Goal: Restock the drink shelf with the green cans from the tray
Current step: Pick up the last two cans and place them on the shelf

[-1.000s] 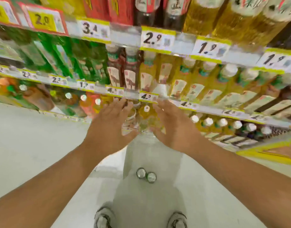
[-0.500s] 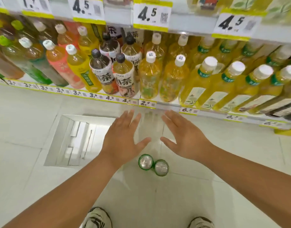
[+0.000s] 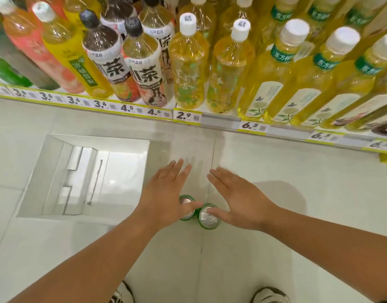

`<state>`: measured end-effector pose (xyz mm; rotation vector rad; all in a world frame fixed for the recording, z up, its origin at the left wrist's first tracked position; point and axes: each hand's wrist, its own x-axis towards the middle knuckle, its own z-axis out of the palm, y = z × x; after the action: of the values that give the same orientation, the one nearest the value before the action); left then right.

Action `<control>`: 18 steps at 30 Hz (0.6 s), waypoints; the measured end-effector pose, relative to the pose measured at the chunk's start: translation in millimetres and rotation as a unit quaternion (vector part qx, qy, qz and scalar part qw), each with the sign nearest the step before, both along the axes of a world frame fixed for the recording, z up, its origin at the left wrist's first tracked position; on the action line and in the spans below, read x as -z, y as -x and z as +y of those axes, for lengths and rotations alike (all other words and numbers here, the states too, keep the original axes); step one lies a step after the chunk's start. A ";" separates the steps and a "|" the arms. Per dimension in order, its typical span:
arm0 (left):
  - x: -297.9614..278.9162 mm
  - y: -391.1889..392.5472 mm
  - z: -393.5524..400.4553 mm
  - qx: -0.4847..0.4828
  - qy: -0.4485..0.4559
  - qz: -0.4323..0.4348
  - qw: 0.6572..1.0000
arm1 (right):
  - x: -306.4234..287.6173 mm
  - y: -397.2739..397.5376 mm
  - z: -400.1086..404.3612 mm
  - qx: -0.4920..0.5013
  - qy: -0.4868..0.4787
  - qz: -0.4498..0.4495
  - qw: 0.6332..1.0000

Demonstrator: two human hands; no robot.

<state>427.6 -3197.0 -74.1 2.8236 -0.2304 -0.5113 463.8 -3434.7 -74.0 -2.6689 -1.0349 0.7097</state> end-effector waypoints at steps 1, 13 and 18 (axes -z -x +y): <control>3.2 2.4 0.5 0.008 0.003 0.010 1.000 | 1.5 0.9 1.0 0.000 0.002 0.015 1.000; 32.1 31.6 0.2 -0.055 0.094 0.103 0.989 | 39.7 23.2 7.4 0.064 -0.002 0.173 0.983; 46.9 41.1 4.6 -0.127 0.152 0.154 0.968 | 47.6 25.1 4.1 0.092 -0.037 0.203 0.974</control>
<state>386.5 -3192.4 -120.9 2.3905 0.1072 -0.7695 438.7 -3430.6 -121.6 -2.3710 -0.6838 1.0900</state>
